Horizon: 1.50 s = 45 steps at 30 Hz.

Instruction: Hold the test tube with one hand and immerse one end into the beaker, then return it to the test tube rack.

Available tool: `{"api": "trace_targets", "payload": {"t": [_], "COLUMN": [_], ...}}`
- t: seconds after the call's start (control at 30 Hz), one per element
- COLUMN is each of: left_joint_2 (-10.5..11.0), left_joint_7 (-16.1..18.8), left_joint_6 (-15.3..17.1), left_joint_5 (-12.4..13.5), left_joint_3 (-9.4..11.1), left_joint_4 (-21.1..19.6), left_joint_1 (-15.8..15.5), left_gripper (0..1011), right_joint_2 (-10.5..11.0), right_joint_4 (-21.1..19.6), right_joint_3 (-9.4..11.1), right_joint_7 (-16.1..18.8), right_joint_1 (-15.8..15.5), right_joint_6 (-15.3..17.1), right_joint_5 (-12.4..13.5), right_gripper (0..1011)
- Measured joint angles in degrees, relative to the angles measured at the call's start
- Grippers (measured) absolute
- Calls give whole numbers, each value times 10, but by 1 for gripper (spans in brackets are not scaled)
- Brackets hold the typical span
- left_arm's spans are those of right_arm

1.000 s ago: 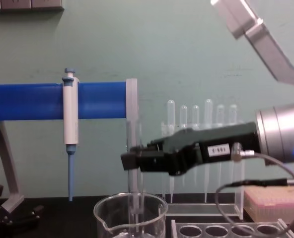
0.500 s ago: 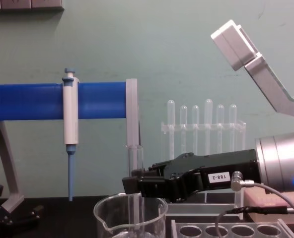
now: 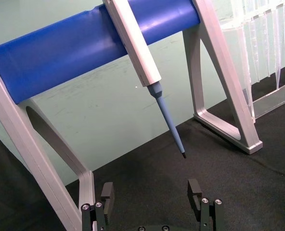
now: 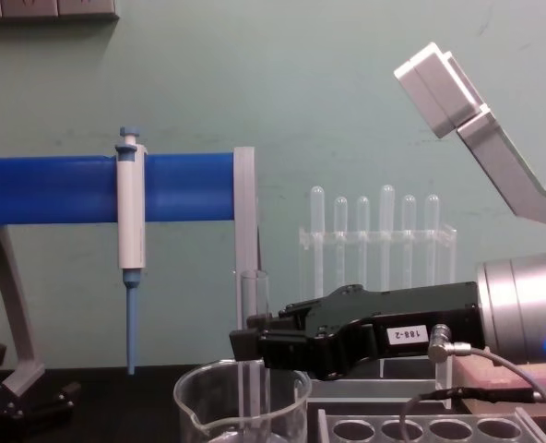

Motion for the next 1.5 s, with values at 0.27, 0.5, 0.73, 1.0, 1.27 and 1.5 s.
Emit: {"api": "trace_targets", "payload": {"t": [0.27, 0.5, 0.73, 1.0, 1.27, 1.5], "left_joint_2": [0, 0, 0, 0, 0, 0], "left_joint_7": [0, 0, 0, 0, 0, 0], "left_joint_6": [0, 0, 0, 0, 0, 0], "left_joint_5": [0, 0, 0, 0, 0, 0], "left_joint_3": [0, 0, 0, 0, 0, 0], "left_joint_4": [0, 0, 0, 0, 0, 0], "left_joint_1": [0, 0, 0, 0, 0, 0], "left_gripper": [1000, 1000, 1000, 1000, 1000, 1000], "right_joint_2": [0, 0, 0, 0, 0, 0], "right_joint_4": [2, 3, 3, 4, 4, 4], "right_joint_3": [-1, -2, -3, -3, -3, -3], "right_joint_7": [1, 2, 4, 4, 5, 5], "right_joint_1": [1, 2, 3, 3, 4, 4], "right_joint_6": [2, 3, 4, 5, 5, 5], "right_joint_5": [2, 3, 4, 5, 5, 5], "right_gripper": [241, 241, 242, 242, 241, 241]}}
